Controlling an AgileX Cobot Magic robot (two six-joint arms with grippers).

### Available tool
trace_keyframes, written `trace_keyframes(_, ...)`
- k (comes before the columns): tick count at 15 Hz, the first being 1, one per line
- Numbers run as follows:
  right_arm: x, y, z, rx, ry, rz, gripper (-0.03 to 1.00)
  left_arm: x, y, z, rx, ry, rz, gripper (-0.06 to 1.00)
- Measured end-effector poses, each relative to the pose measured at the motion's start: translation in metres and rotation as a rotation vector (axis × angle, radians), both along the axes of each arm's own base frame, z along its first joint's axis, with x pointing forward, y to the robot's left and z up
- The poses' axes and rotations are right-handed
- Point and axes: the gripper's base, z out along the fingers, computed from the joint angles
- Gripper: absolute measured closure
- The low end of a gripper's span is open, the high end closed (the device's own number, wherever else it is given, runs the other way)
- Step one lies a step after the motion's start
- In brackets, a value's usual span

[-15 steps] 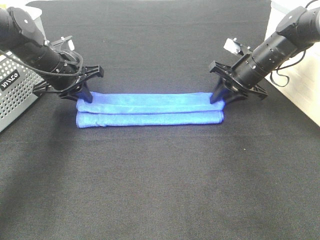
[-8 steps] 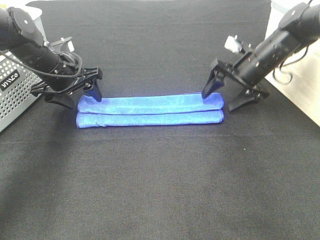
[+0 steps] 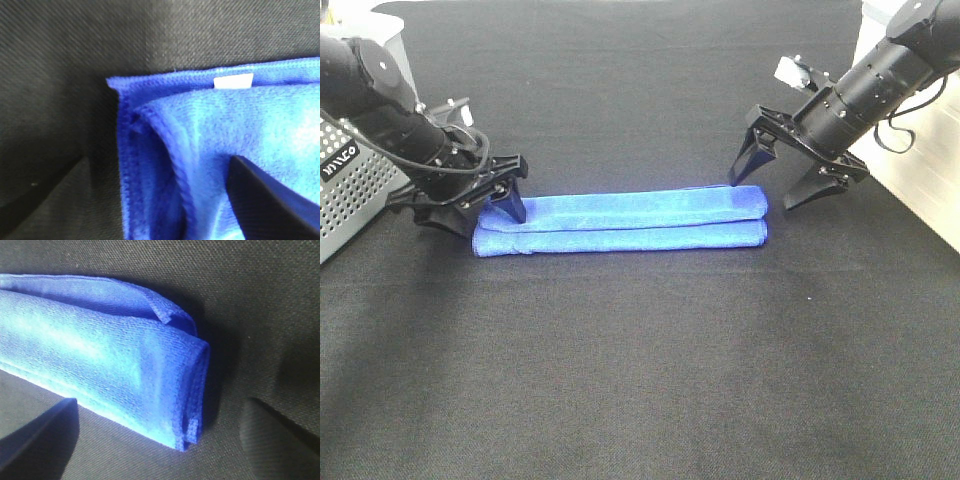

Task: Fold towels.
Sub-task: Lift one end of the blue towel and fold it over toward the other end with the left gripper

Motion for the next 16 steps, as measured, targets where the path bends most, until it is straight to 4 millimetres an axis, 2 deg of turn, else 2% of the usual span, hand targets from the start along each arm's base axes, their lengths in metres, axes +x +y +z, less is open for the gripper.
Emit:
trace_keyframes(2,0.0,0.0,0.0,0.0,-0.001,0.0,0.15,0.001,-0.001,-0.003,-0.018,0.009,0.015,0.23)
trace_keyframes(3,0.0,0.0,0.0,0.0,-0.001,0.0,0.15,0.001,-0.002,-0.004,-0.023,0.012,0.019,0.27)
trace_keyframes(5,0.001,0.0,0.0,-0.002,-0.008,-0.004,0.15,0.001,-0.002,-0.008,-0.031,0.018,0.029,0.49)
trace_keyframes(7,0.002,0.0,0.0,-0.004,-0.015,-0.009,0.15,0.001,-0.003,-0.011,-0.038,0.026,0.036,0.79)
trace_keyframes(8,0.002,0.0,0.0,-0.004,-0.018,-0.01,0.15,0.002,-0.003,-0.012,-0.041,0.026,0.04,0.87)
trace_keyframes(13,0.002,-0.001,0.0,-0.004,-0.019,-0.013,0.15,0.004,-0.001,-0.005,0.011,0.022,-0.007,0.88)
trace_keyframes(16,0.002,-0.001,0.0,-0.004,-0.019,-0.013,0.15,0.01,0.008,0.029,0.142,0.012,-0.05,0.88)
